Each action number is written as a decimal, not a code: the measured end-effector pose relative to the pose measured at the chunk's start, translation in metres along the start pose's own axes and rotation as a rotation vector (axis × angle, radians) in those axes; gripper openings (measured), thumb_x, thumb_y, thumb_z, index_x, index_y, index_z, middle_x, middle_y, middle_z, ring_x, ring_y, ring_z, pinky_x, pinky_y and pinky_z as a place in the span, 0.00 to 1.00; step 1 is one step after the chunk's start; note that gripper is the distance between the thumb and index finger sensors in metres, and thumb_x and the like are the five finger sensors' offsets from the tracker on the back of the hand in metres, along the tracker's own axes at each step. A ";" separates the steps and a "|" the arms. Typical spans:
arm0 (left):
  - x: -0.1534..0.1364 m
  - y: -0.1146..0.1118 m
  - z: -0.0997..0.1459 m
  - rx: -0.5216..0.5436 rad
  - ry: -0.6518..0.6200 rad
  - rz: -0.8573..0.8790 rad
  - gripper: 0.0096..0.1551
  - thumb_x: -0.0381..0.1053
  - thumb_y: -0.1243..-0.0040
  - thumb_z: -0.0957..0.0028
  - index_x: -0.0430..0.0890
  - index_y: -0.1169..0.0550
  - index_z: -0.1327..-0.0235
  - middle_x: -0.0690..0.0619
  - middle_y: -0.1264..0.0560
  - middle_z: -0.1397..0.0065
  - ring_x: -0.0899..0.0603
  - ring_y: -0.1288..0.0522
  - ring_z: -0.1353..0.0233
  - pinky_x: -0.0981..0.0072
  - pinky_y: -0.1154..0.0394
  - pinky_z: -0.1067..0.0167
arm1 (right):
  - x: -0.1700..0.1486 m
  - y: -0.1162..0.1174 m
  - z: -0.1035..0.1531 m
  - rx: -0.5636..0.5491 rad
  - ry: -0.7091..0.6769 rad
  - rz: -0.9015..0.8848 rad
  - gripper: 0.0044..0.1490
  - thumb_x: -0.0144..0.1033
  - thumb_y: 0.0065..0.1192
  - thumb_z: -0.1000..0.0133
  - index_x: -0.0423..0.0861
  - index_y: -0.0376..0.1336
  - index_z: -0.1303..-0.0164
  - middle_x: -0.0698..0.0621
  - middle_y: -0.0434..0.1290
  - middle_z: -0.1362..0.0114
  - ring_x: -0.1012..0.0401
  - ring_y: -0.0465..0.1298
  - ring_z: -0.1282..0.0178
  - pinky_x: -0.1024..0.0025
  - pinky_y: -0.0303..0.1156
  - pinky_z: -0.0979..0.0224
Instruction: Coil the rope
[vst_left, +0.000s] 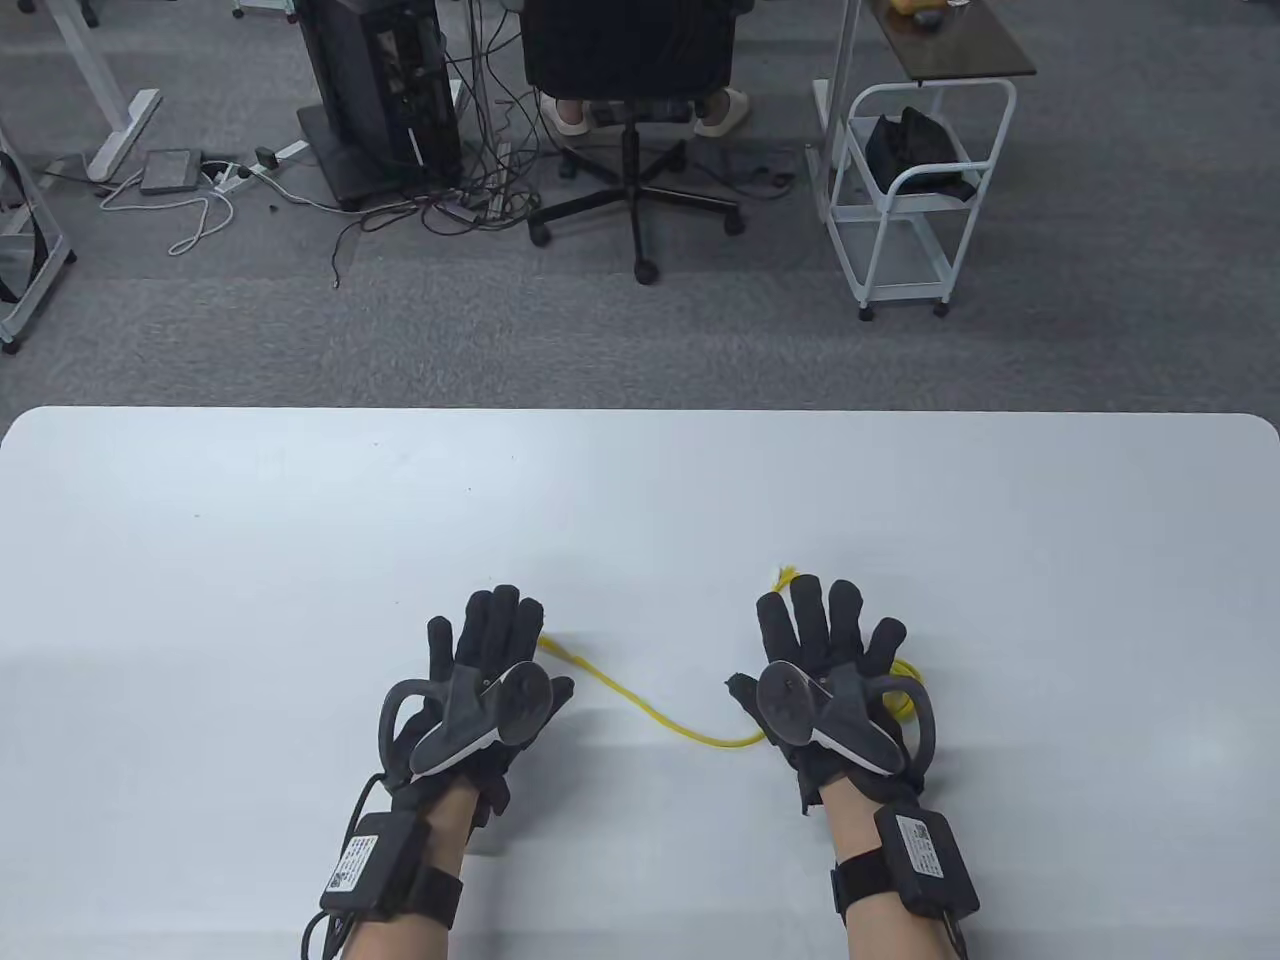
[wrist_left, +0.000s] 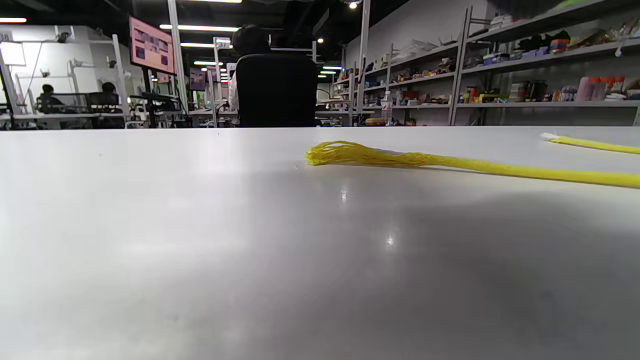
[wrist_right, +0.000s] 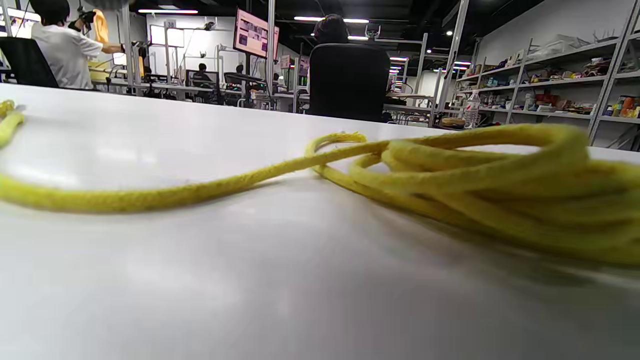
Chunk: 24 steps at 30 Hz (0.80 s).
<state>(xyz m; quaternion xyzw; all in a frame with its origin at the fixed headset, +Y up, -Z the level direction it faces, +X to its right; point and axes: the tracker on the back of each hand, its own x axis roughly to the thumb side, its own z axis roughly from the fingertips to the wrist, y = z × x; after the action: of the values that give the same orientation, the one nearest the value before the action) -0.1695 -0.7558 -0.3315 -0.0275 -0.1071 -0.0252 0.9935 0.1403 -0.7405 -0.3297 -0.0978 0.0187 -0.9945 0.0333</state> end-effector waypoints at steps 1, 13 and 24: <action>0.001 0.003 0.001 0.008 -0.006 0.000 0.50 0.74 0.68 0.45 0.51 0.53 0.13 0.45 0.60 0.08 0.35 0.56 0.10 0.33 0.55 0.22 | 0.002 -0.001 0.001 0.000 -0.004 0.009 0.54 0.69 0.43 0.39 0.50 0.32 0.15 0.38 0.28 0.11 0.29 0.32 0.16 0.16 0.36 0.28; 0.009 0.007 0.001 0.019 -0.039 0.025 0.50 0.74 0.68 0.45 0.51 0.53 0.13 0.45 0.60 0.08 0.35 0.56 0.10 0.33 0.55 0.22 | 0.030 0.010 -0.005 0.061 -0.100 0.045 0.50 0.67 0.46 0.39 0.50 0.39 0.14 0.38 0.36 0.10 0.29 0.39 0.16 0.17 0.38 0.28; 0.016 0.010 0.003 0.017 -0.065 -0.011 0.50 0.74 0.68 0.45 0.51 0.53 0.13 0.45 0.60 0.08 0.35 0.56 0.10 0.33 0.55 0.22 | 0.074 0.029 -0.011 0.273 -0.245 0.120 0.38 0.55 0.49 0.36 0.48 0.51 0.20 0.39 0.54 0.14 0.35 0.62 0.20 0.28 0.56 0.26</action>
<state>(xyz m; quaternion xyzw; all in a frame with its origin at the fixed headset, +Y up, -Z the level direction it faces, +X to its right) -0.1544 -0.7468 -0.3258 -0.0191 -0.1399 -0.0286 0.9896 0.0678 -0.7744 -0.3276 -0.2112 -0.1149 -0.9647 0.1077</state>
